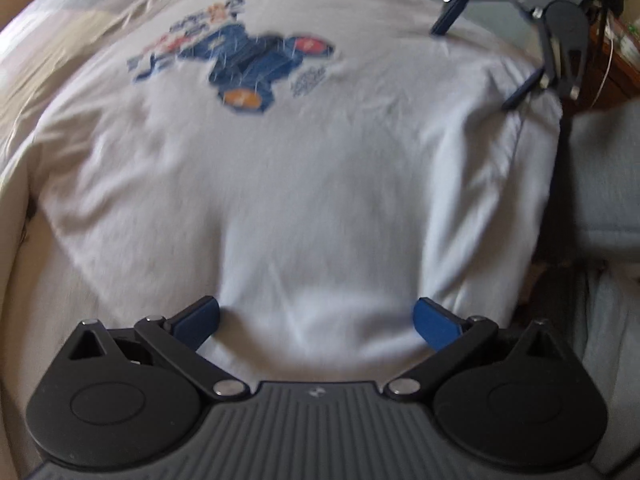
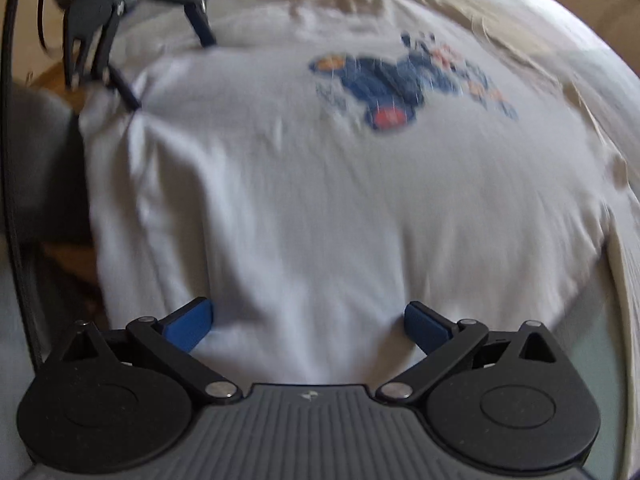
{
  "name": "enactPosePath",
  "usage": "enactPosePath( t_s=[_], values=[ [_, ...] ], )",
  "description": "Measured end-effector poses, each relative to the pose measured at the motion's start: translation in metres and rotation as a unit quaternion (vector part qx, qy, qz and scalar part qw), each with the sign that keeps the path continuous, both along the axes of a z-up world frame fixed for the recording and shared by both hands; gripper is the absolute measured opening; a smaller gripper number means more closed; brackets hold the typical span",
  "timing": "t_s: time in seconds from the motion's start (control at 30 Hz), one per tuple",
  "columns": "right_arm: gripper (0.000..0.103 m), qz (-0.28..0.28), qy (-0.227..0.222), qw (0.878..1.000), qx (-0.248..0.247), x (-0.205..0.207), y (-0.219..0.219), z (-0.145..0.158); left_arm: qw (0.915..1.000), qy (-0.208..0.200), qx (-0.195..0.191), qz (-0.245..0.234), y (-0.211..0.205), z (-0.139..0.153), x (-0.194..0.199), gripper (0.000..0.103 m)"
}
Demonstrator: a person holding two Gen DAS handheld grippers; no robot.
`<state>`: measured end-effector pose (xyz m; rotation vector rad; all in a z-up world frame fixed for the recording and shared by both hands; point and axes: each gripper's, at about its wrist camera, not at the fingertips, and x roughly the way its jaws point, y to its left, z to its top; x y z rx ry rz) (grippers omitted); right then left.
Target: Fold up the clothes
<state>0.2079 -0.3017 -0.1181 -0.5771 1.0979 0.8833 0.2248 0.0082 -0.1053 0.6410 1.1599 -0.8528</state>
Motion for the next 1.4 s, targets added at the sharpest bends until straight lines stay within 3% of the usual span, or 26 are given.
enactPosePath(
  t_s=[0.1, 0.2, 0.3, 0.53, 0.6, 0.73, 0.87, 1.0, 1.07, 1.23, 1.33, 1.4],
  values=[
    [0.103, -0.007, 0.002, 1.0, -0.014, 0.004, 0.006, 0.007, 0.9998, -0.017, -0.014, -0.002, -0.008, 0.012, 0.005, 0.101],
    [0.103, -0.01, -0.041, 0.999, 0.027, 0.014, 0.023, 0.016, 0.9976, -0.04, -0.056, 0.004, -0.024, 0.02, 0.017, 0.101],
    [0.103, -0.022, -0.04, 0.998, 0.031, 0.034, 0.04, 0.007, 0.9971, -0.049, -0.058, 0.004, -0.04, 0.008, 0.029, 0.101],
    [0.103, -0.056, -0.015, 0.998, 0.019, 0.044, 0.034, -0.006, 0.9961, 0.007, -0.056, 0.068, -0.011, 0.008, 0.02, 0.102],
    [0.103, -0.091, -0.008, 0.996, 0.014, 0.051, 0.034, -0.002, 0.9942, -0.001, -0.057, 0.091, -0.004, 0.013, 0.029, 0.101],
    [0.103, -0.16, -0.041, 0.986, 0.039, 0.076, 0.038, 0.007, 0.9832, -0.077, -0.072, 0.149, 0.006, 0.024, 0.076, 0.101],
    [0.103, -0.19, -0.07, 0.978, 0.05, 0.106, 0.063, 0.008, 0.9701, -0.121, -0.081, 0.194, 0.011, 0.011, 0.131, 0.101],
    [0.103, -0.222, -0.057, 0.971, 0.066, 0.131, 0.082, 0.005, 0.9639, -0.084, -0.09, 0.236, 0.024, -0.002, 0.142, 0.101],
    [0.103, -0.23, -0.04, 0.971, 0.059, 0.136, 0.087, -0.001, 0.9562, -0.075, -0.105, 0.263, 0.034, -0.002, 0.126, 0.102],
    [0.103, -0.23, -0.053, 0.97, 0.047, 0.132, 0.092, -0.007, 0.9507, -0.053, -0.105, 0.287, 0.051, 0.002, 0.095, 0.102],
    [0.103, -0.232, -0.053, 0.97, 0.041, 0.133, 0.094, -0.007, 0.9467, -0.06, -0.099, 0.301, 0.061, 0.01, 0.094, 0.101],
    [0.103, -0.231, -0.05, 0.971, 0.037, 0.134, 0.094, -0.006, 0.9347, -0.082, -0.101, 0.331, 0.076, 0.017, 0.099, 0.101]
  ],
)
